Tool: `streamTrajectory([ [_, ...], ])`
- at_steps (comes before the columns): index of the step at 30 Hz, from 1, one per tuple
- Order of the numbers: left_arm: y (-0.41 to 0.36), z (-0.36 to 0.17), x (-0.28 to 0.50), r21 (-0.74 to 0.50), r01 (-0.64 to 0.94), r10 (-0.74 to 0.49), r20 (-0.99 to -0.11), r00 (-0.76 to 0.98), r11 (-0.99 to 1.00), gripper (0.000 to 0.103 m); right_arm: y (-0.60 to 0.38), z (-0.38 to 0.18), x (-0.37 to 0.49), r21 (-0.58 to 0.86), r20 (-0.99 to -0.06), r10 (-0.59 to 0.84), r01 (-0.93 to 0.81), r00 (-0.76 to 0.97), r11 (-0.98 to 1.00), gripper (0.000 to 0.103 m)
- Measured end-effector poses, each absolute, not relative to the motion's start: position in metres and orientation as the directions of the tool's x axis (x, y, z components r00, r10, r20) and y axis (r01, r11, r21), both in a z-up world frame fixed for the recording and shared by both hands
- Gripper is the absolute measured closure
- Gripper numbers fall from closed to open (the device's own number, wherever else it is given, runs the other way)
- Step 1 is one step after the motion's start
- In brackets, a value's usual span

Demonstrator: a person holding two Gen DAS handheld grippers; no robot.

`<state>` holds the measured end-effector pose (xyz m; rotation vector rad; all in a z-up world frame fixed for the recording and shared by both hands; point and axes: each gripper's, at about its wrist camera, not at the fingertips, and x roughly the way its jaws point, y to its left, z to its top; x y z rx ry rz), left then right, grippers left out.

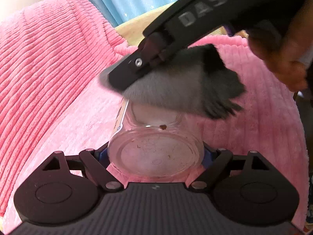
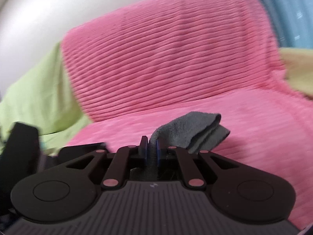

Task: Clean container
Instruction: 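Wipe the jar base again with the cloth in the right gripper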

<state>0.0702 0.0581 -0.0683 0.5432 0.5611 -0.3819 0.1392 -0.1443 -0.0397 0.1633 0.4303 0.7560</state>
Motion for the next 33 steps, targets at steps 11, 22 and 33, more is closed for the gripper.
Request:
streamTrajectory([
  [11,0.087,-0.059,0.089,-0.03,0.456,-0.353,-0.678,0.645,0.889,0.018,-0.158,-0.036,0.144,0.399,-0.332,0.701,-0.579,0.632,0.711,0.097],
  [22,0.048,-0.068,0.058,0.359,0.462,-0.183,-0.594,0.783,0.811,0.018,-0.148,-0.027,0.123,0.377,-0.321,0.815,-0.725,0.482,0.577,0.095],
  [33,0.043,-0.072,0.049,0.372,0.46,-0.166,-0.604,0.779,0.806,0.018,-0.148,-0.037,0.139,0.43,-0.311,0.796,-0.67,0.519,0.605,0.098],
])
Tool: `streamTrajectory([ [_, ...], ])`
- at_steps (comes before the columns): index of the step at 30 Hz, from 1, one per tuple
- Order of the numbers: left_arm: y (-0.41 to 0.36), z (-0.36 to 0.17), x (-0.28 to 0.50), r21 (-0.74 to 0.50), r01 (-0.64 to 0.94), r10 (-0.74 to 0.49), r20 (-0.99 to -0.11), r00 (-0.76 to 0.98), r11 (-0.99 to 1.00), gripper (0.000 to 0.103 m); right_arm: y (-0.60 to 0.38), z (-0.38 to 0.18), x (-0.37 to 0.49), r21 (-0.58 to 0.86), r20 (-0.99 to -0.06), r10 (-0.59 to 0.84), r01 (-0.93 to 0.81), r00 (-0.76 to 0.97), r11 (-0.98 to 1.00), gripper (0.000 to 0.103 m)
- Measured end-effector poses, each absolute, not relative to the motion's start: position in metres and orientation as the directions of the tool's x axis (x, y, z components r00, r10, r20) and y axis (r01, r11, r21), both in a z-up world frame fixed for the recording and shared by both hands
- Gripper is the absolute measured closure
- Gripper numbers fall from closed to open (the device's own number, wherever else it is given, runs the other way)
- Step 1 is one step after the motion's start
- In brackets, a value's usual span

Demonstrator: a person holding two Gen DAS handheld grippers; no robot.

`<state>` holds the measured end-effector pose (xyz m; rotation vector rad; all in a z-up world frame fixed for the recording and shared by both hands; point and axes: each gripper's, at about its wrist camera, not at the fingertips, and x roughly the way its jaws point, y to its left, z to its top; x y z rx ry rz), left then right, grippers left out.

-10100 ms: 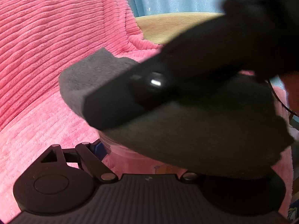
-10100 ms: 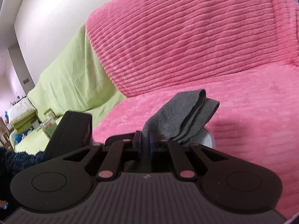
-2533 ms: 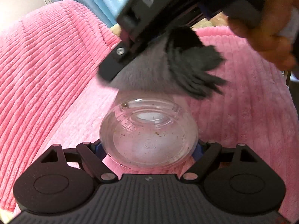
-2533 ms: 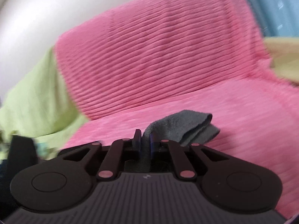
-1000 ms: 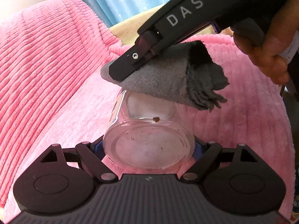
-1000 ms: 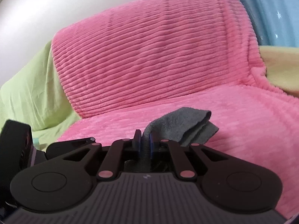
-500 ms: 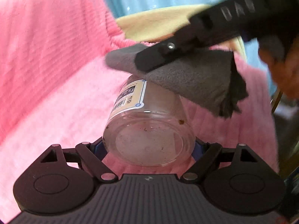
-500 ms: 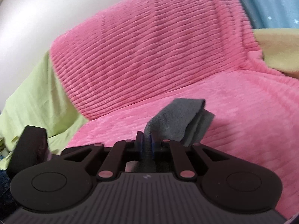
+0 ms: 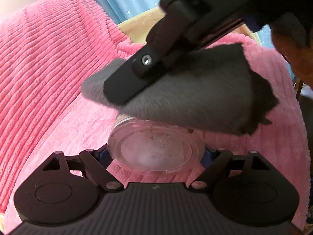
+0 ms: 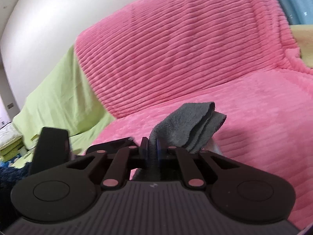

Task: Clean container
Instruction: 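Wipe the jar base again with the cloth in the right gripper, then rotate the jar with the left gripper while the right gripper wipes its base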

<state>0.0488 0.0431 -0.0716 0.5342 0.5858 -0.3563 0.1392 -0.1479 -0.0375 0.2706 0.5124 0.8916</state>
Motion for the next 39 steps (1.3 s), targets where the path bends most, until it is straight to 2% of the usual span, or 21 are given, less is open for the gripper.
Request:
streamTrajectory([
  [6,0.037,-0.071,0.043,0.379,0.46,-0.17,-0.594,0.786,0.803,0.018,-0.149,-0.037,0.144,0.307,-0.342,0.643,-0.565,0.686,0.766,0.098],
  [11,0.032,-0.07,0.04,0.361,0.462,-0.176,-0.602,0.779,0.81,0.018,-0.155,-0.038,0.145,0.351,-0.338,0.65,-0.549,0.681,0.758,0.098],
  [13,0.04,-0.057,0.036,0.278,0.47,-0.218,-0.619,0.755,0.838,0.018,-0.156,-0.038,0.145,0.36,-0.342,0.653,-0.548,0.676,0.755,0.098],
  [16,0.058,-0.043,0.043,0.065,0.465,-0.326,-0.628,0.707,0.883,0.014,-0.162,-0.038,0.144,0.392,-0.343,0.66,-0.536,0.669,0.747,0.098],
  [17,0.06,-0.042,0.045,0.036,0.454,-0.334,-0.628,0.703,0.89,0.014,-0.164,-0.038,0.144,0.403,-0.344,0.662,-0.532,0.666,0.745,0.098],
  [19,0.056,-0.042,0.041,0.078,0.461,-0.318,-0.622,0.715,0.884,0.016,-0.165,-0.037,0.145,0.408,-0.349,0.662,-0.528,0.663,0.745,0.098],
  [23,0.034,-0.05,0.031,0.407,0.445,-0.175,-0.55,0.817,0.798,0.017,-0.165,-0.034,0.139,0.387,-0.373,0.656,-0.533,0.656,0.753,0.095],
  [25,0.037,-0.06,0.025,0.481,0.438,-0.145,-0.531,0.835,0.76,0.017,-0.165,-0.031,0.134,0.393,-0.36,0.681,-0.558,0.638,0.731,0.095],
  [29,0.041,-0.063,0.03,0.47,0.44,-0.146,-0.538,0.83,0.765,0.017,-0.155,-0.026,0.125,0.415,-0.309,0.78,-0.661,0.544,0.625,0.095],
  [32,0.047,-0.061,0.036,0.421,0.449,-0.167,-0.556,0.814,0.788,0.017,-0.139,-0.028,0.12,0.392,-0.317,0.819,-0.72,0.479,0.573,0.095],
  [39,0.053,-0.063,0.039,0.386,0.453,-0.173,-0.577,0.798,0.803,0.018,-0.137,-0.038,0.134,0.424,-0.315,0.81,-0.691,0.494,0.586,0.098],
])
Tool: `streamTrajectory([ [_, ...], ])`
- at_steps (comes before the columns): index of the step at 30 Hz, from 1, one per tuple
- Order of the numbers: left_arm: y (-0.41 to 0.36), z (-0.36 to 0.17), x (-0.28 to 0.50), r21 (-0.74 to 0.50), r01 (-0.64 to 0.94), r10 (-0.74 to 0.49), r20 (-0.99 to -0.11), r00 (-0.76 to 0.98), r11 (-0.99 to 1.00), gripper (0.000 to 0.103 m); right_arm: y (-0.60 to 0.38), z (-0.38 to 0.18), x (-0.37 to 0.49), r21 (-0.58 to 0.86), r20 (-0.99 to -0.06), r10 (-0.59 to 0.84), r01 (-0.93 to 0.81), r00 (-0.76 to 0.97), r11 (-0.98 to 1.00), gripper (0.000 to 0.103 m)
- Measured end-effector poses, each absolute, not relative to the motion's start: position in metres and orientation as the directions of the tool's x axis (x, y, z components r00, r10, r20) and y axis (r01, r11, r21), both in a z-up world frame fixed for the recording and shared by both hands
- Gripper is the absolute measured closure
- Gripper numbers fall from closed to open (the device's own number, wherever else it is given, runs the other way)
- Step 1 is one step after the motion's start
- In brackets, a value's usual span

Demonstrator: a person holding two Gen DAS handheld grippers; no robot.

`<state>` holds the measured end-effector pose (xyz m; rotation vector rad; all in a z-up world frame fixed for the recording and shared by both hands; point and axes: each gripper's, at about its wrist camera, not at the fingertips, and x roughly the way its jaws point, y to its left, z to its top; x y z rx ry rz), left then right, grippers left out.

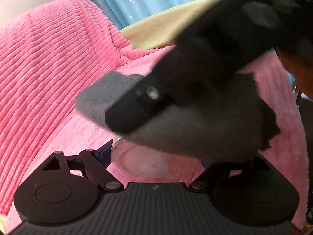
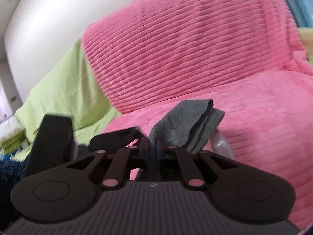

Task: Clean container
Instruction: 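Rotate the jar with the left gripper while the right gripper wipes its base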

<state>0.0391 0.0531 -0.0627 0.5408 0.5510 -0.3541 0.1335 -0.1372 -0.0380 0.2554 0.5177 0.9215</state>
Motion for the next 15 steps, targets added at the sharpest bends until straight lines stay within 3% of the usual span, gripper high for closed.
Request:
streamTrajectory([
  [6,0.055,-0.061,0.041,0.363,0.449,-0.176,-0.584,0.793,0.817,0.018,-0.149,-0.043,0.149,0.394,-0.304,0.708,-0.592,0.638,0.703,0.098],
  [15,0.059,-0.061,0.04,0.325,0.445,-0.183,-0.599,0.78,0.835,0.017,-0.149,-0.044,0.149,0.405,-0.308,0.699,-0.576,0.645,0.71,0.098],
])
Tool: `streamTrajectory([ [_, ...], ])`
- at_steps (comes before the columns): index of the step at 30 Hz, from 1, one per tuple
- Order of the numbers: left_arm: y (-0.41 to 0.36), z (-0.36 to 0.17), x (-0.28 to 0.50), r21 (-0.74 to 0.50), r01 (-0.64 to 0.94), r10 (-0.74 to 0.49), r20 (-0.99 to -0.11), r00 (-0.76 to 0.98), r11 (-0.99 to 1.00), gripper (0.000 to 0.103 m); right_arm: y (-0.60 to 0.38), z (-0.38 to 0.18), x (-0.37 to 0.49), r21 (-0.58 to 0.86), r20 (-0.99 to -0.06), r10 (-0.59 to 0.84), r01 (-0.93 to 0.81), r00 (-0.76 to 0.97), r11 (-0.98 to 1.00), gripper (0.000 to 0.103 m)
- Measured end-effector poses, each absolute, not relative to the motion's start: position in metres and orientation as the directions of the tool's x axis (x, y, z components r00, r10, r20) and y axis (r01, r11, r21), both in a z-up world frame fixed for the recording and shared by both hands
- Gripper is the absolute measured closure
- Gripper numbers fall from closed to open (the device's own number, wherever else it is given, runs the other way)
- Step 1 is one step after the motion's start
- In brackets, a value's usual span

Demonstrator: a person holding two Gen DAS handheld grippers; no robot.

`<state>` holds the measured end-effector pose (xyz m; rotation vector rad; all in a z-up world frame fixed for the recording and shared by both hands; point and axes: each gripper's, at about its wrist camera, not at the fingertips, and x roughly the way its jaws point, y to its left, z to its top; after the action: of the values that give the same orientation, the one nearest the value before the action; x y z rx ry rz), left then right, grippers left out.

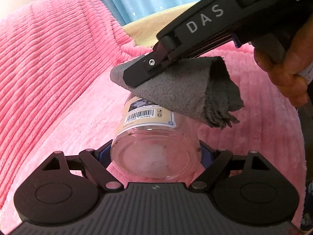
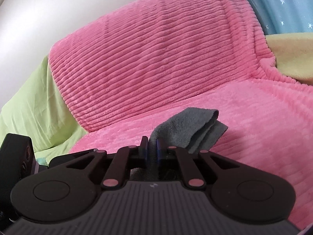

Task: Clean container
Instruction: 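Rotate the jar with the left gripper while the right gripper wipes its base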

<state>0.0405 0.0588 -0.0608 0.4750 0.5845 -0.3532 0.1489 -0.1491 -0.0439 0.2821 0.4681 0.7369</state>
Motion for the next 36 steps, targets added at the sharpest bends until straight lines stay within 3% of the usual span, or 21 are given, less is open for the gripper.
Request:
streamTrajectory([
  [6,0.077,-0.059,0.055,0.082,0.418,-0.278,-0.631,0.724,0.905,0.017,-0.153,-0.038,0.146,0.415,-0.329,0.7,-0.569,0.634,0.71,0.098],
  [11,0.055,-0.064,0.035,0.304,0.431,-0.191,-0.585,0.788,0.849,0.018,-0.162,-0.034,0.142,0.429,-0.348,0.701,-0.559,0.622,0.709,0.095],
  [16,0.048,-0.072,0.023,0.414,0.445,-0.166,-0.557,0.814,0.795,0.018,-0.159,-0.033,0.134,0.445,-0.317,0.8,-0.665,0.51,0.6,0.095],
  [20,0.044,-0.071,0.017,0.405,0.448,-0.168,-0.564,0.809,0.797,0.018,-0.141,-0.032,0.125,0.428,-0.319,0.854,-0.742,0.41,0.516,0.095],
  [25,0.043,-0.071,0.015,0.401,0.449,-0.164,-0.573,0.803,0.798,0.018,-0.139,-0.038,0.133,0.438,-0.304,0.85,-0.729,0.431,0.526,0.099],
  [36,0.036,-0.072,0.006,0.43,0.451,-0.159,-0.562,0.812,0.782,0.018,-0.145,-0.041,0.141,0.274,-0.287,0.662,-0.602,0.693,0.75,0.098],
])
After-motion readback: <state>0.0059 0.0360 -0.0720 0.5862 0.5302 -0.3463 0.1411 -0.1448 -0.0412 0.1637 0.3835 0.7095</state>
